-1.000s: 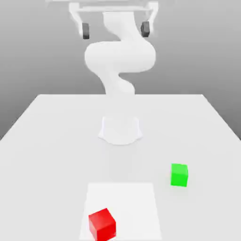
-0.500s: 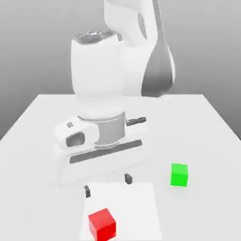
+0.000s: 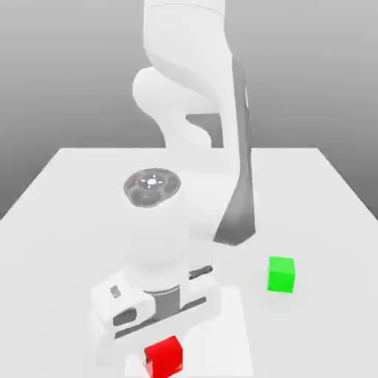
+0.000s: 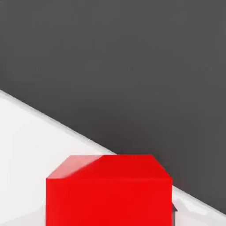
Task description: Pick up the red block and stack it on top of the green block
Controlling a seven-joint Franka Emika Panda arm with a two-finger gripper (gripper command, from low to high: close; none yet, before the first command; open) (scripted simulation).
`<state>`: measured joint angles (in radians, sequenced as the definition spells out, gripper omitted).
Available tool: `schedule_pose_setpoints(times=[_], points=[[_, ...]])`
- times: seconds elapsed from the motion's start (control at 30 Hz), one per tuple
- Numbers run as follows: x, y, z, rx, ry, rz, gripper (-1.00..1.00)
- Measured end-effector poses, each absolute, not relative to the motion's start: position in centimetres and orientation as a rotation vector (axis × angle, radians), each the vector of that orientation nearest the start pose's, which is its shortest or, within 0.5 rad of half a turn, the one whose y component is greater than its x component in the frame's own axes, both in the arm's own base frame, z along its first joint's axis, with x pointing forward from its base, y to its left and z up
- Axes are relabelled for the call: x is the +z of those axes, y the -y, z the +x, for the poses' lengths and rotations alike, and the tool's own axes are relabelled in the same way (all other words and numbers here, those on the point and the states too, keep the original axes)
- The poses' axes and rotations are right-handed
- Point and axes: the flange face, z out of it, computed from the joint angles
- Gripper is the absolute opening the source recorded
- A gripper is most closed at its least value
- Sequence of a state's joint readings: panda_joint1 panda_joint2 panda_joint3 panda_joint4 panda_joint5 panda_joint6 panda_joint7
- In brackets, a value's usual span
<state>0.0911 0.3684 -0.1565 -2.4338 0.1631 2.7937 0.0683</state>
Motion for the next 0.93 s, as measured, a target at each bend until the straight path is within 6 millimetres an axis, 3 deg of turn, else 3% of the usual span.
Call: schedule_pose_setpoints(times=[0.1,0.13,0.27,0.3,0.4,0.6,0.83,0.87,0.93], points=[[19.4,4.4,48.2,0.001,-0.433,-3.111,-1.00],[20.3,3.5,47.8,0.005,-0.405,-3.110,-1.00],[22.1,-4.5,44.1,0.030,-0.105,-3.095,-1.00],[22.5,-7.5,42.6,0.035,0.016,-3.091,-1.00],[23.5,-13.8,37.6,0.040,0.325,-3.070,-1.00],[24.3,-18.4,28.6,0.008,0.758,-3.040,-1.00],[18.8,-18.8,27.7,0.002,0.808,-3.037,-1.00],[18.2,-18.7,27.6,0.002,0.806,-3.038,1.00],[18.2,-18.6,27.7,0.002,0.798,-3.040,1.00]])
